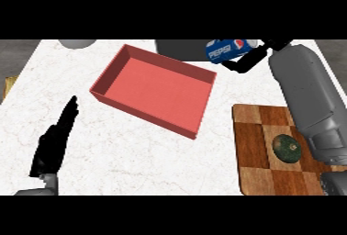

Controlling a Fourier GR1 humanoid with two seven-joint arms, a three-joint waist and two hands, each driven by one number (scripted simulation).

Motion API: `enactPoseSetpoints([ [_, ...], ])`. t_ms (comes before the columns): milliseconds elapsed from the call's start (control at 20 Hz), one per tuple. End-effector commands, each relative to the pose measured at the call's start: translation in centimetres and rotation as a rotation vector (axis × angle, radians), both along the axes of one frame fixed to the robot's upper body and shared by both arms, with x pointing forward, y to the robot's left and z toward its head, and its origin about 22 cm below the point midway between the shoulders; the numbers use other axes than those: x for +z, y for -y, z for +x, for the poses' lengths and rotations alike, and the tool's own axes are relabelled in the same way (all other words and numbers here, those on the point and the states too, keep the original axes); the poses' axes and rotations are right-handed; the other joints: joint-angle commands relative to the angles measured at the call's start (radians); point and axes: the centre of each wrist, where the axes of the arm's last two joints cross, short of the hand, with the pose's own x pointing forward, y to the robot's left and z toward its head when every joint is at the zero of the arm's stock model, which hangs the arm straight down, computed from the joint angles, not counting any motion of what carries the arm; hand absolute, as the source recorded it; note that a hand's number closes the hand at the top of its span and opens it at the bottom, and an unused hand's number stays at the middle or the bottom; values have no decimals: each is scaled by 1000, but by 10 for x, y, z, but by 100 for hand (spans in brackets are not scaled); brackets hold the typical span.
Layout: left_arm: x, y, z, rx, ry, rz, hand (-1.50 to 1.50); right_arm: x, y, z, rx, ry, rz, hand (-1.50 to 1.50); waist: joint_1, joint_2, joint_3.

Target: Pick the can from the cutting board and place it in the cardboard box

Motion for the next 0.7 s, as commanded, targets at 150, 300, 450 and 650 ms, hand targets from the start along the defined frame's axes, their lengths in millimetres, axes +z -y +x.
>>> enactPoseSetpoints([
  [150, 7, -9, 9, 9, -15, 4, 0, 27, -68, -3, 37, -20, 20, 150, -3, 1, 0],
  [300, 2, 6, 4, -6, 12, 6, 0, 35, -95, -6, 20, -50, -26, 150, 0, 2, -1],
  [450, 3, -6, 2, -12, -5, -4, 0, 29, -128, -7, 17, -54, -52, 150, 13, 5, -1],
  [650, 18, 7, 12, -21, 10, 6, 0, 31, -159, -11, 26, -88, -95, 150, 16, 5, 0],
])
